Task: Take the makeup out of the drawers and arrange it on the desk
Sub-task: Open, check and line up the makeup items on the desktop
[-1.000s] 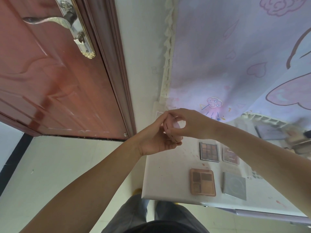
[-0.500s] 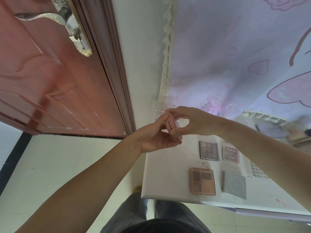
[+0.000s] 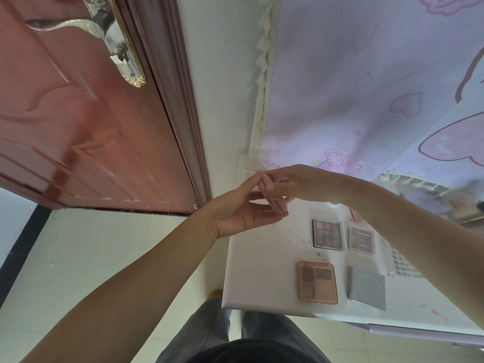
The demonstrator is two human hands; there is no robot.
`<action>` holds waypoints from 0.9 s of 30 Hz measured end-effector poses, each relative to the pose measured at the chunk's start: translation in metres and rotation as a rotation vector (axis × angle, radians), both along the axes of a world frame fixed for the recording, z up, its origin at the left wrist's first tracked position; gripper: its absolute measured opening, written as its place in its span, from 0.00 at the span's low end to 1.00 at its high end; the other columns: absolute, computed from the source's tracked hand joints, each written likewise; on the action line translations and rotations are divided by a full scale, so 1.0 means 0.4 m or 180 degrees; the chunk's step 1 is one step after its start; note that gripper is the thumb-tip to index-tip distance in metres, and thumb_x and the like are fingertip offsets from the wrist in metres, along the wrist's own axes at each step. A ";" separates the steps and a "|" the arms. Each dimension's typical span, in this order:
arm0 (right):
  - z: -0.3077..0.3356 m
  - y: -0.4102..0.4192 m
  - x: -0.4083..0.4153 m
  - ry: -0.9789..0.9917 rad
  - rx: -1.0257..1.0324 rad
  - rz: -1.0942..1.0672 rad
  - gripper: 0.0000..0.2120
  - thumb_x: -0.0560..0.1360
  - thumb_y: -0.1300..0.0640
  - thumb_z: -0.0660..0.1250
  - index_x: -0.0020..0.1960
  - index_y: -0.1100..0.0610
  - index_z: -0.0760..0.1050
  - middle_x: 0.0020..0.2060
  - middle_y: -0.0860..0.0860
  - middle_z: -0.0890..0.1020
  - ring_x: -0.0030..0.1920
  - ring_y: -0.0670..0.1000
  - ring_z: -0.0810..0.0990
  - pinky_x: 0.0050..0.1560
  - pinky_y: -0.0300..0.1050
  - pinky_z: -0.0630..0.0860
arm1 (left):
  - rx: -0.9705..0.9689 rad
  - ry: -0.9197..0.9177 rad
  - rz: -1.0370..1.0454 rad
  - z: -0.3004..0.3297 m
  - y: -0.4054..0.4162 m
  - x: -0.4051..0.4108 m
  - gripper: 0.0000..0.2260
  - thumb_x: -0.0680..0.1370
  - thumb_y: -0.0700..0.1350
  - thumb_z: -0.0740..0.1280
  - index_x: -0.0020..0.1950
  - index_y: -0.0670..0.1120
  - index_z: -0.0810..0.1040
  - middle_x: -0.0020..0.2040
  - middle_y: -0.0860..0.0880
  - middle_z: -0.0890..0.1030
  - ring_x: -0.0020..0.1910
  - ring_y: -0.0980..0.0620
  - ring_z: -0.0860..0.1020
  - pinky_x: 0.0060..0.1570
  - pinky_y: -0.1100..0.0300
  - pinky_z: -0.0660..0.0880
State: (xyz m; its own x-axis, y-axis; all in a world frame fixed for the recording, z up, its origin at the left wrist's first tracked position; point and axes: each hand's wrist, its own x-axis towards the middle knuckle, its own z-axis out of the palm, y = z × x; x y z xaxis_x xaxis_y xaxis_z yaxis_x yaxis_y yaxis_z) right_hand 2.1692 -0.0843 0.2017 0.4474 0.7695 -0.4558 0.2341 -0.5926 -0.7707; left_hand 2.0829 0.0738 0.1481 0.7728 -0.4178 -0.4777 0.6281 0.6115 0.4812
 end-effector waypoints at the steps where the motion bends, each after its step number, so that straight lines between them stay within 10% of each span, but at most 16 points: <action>1: 0.003 -0.001 -0.002 0.0012 0.0022 0.0017 0.17 0.77 0.46 0.61 0.57 0.58 0.75 0.47 0.53 0.83 0.52 0.52 0.79 0.55 0.43 0.78 | 0.0016 0.0016 0.0035 0.003 -0.001 0.001 0.25 0.75 0.55 0.66 0.65 0.40 0.74 0.66 0.34 0.72 0.62 0.35 0.74 0.56 0.48 0.77; 11: 0.005 -0.004 -0.016 0.0271 0.0097 -0.0022 0.12 0.76 0.59 0.63 0.52 0.42 0.76 0.48 0.43 0.81 0.48 0.38 0.80 0.41 0.32 0.76 | 0.0199 0.0308 0.0188 0.031 -0.020 -0.007 0.23 0.75 0.52 0.69 0.65 0.39 0.75 0.62 0.37 0.74 0.60 0.39 0.76 0.53 0.47 0.78; 27: -0.012 -0.026 -0.010 -0.0131 0.0052 -0.0149 0.14 0.73 0.58 0.67 0.57 0.48 0.74 0.51 0.38 0.80 0.56 0.30 0.74 0.53 0.29 0.72 | 0.0529 0.0083 0.0064 0.012 -0.033 -0.008 0.23 0.73 0.54 0.70 0.63 0.44 0.77 0.53 0.42 0.78 0.46 0.43 0.80 0.52 0.49 0.78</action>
